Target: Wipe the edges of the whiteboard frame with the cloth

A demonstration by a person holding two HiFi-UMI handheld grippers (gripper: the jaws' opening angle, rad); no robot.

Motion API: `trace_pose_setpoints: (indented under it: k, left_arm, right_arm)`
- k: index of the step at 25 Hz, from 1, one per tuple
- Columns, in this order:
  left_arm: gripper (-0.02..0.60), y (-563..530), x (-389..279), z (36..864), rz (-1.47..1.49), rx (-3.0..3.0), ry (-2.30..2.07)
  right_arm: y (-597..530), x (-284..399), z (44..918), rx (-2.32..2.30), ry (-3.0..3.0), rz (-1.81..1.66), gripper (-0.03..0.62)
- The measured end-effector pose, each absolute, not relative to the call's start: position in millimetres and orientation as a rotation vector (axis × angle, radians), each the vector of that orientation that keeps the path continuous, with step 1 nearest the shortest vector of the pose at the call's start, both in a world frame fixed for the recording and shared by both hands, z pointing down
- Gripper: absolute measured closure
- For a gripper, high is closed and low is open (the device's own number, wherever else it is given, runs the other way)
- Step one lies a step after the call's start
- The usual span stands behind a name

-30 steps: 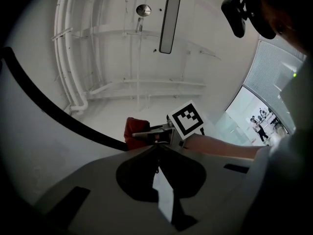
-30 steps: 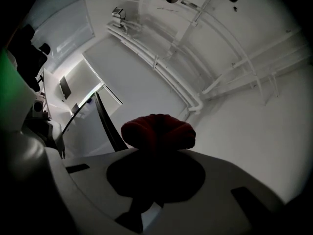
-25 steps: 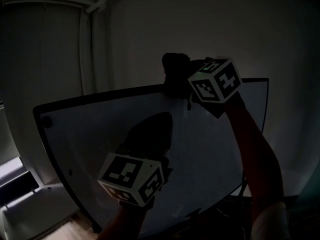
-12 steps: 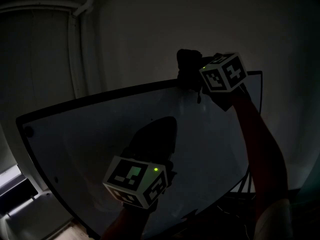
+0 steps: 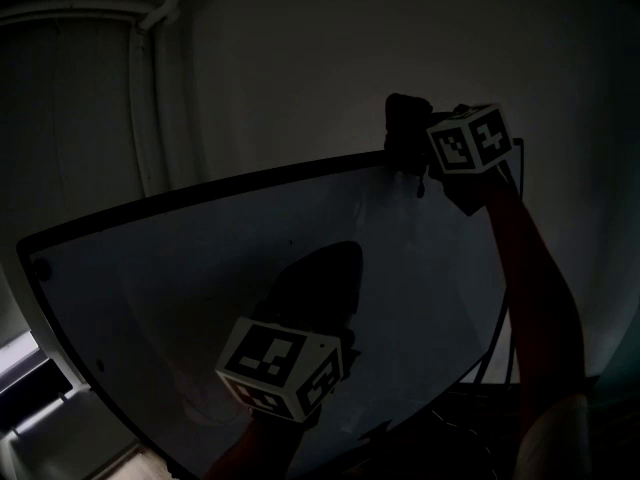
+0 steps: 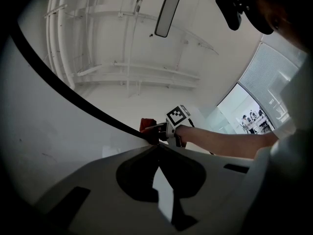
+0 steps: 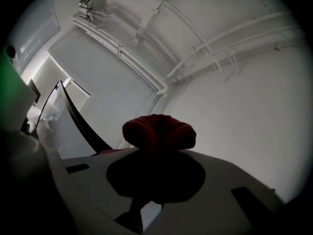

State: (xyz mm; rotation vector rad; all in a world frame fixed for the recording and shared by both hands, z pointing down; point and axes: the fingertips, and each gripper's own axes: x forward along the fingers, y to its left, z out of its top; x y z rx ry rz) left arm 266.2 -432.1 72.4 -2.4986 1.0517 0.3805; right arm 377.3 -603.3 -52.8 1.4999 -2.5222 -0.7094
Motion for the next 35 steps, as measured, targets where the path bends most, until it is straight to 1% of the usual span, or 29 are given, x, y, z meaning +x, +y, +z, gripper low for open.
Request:
trace_pose_setpoints:
  k: [7,12,19,26,32,35]
  left_arm:
    - [0.574,-432,280,76,0.373,-2.515,1.032]
    - [0.574,-426,291,81,0.387,-2.546,1.0]
    - [0.574,-411,304,97,0.389,-2.595,0.935]
    - [0.574,-387,297,144,0.389,-2.666,0.861]
    - [0.574,-369,276,219,0.292,-2.748,0.861]
    - [0.574,-367,261,250,0.254,-2.792,0.868]
  right_arm:
    - [-610,403,-53,1.572,-2.581,-0.639,0.54]
    - [-581,405,-54,1.597,-2.666,-0.716,0.54]
    - [-524,393,-14,1.486,-2.841,-0.701,0.54]
    - [-455,375,66,1.355,-3.038,-0.495,0.54]
    - [-416,329,177,1.374,-2.904,-0.397,0.54]
    - [-408,312,217,1.419,-2.875,-0.335,0.54]
